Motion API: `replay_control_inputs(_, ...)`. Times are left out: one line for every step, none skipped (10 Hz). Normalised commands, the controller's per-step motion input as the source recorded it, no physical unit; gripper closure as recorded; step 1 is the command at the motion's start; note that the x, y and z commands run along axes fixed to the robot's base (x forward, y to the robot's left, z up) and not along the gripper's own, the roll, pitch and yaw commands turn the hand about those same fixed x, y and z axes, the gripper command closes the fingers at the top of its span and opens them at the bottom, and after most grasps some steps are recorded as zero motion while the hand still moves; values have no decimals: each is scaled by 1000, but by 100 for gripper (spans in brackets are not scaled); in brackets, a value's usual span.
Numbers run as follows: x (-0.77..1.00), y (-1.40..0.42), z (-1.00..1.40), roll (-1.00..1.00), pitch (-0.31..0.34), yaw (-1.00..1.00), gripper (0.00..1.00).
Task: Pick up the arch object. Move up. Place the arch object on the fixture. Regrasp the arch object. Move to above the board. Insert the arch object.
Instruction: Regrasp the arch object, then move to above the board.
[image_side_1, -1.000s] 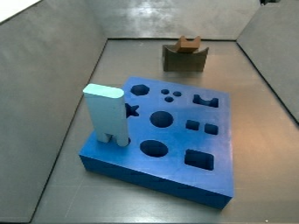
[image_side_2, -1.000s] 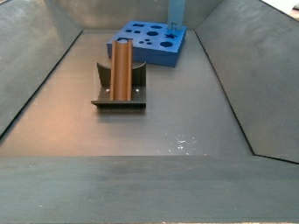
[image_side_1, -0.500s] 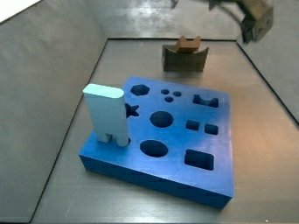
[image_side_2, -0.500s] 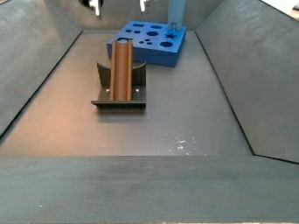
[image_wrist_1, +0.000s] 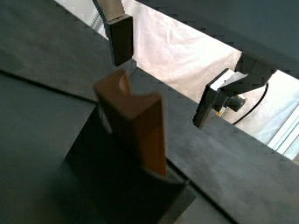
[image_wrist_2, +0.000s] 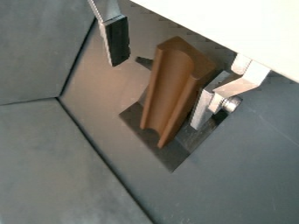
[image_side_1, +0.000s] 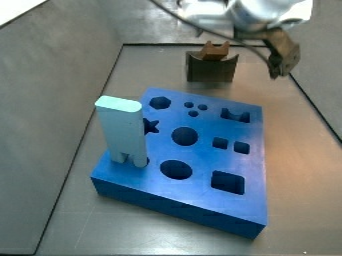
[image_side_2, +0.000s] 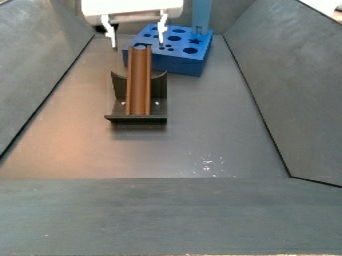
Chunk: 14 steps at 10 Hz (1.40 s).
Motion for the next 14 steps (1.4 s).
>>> replay_control_inputs(126, -31, -641, 101, -29, 63, 0)
replay_control_inputs(106, -34, -438, 100, -29, 48, 0)
replay_control_inputs(98, -33, -288, 95, -25, 38, 0)
replay_control_inputs(0, 0, 0, 0, 0, 0, 100)
replay_control_inputs(-86, 17, 1000, -235, 441, 78, 100)
replay_control_inputs(-83, 15, 1000, -241, 428, 100, 100)
replay_control_inputs(-71, 15, 1000, -201, 341, 198, 100)
replay_control_inputs(-68, 11, 1000, -166, 298, 239, 100)
replay_control_inputs(-57, 5, 1000, -97, 207, 280, 100)
replay_control_inputs(-47, 4, 1000, -67, 147, 286, 100)
replay_control_inputs(-34, 0, 1000, -37, 81, 267, 100)
replay_control_inputs(-28, -3, 1000, -25, 50, 248, 100)
replay_control_inputs(-19, -5, 1000, -14, -1, 196, 100)
replay_control_inputs(-14, -8, 1000, -13, -29, 160, 100)
